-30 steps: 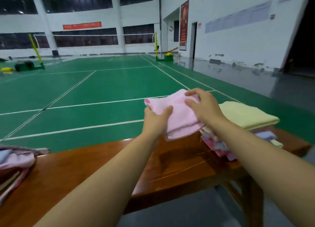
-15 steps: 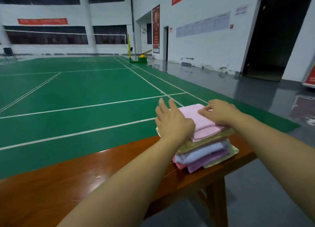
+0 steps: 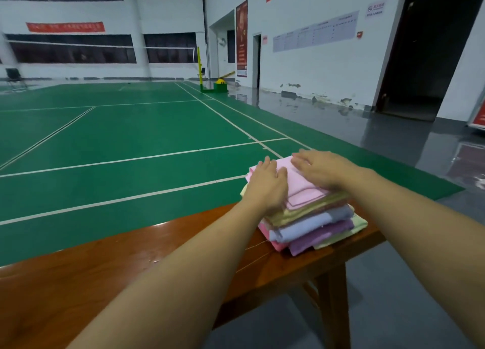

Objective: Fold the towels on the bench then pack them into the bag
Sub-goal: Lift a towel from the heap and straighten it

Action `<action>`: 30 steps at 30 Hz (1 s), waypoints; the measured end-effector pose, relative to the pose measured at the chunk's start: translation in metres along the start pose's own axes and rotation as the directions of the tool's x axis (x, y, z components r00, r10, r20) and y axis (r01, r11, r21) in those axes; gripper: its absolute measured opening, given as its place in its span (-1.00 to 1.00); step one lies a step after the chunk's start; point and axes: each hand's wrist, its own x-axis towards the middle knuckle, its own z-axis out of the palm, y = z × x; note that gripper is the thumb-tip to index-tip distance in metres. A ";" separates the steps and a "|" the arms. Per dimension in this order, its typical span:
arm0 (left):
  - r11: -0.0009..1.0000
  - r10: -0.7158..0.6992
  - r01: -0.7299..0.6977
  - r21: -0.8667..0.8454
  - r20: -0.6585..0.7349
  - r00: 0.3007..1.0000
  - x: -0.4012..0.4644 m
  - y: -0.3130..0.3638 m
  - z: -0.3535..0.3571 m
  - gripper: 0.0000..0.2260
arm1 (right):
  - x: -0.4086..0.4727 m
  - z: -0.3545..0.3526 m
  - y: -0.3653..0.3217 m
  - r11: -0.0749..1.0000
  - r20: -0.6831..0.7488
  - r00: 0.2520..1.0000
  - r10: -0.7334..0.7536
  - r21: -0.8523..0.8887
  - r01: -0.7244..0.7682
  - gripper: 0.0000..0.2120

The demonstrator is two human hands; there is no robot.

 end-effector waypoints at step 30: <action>0.509 -0.491 0.773 0.378 -0.611 0.621 -0.451 -0.317 -0.374 -0.57 | -0.048 0.106 -0.609 0.532 -0.014 0.546 -0.838 0.203 0.822 -0.48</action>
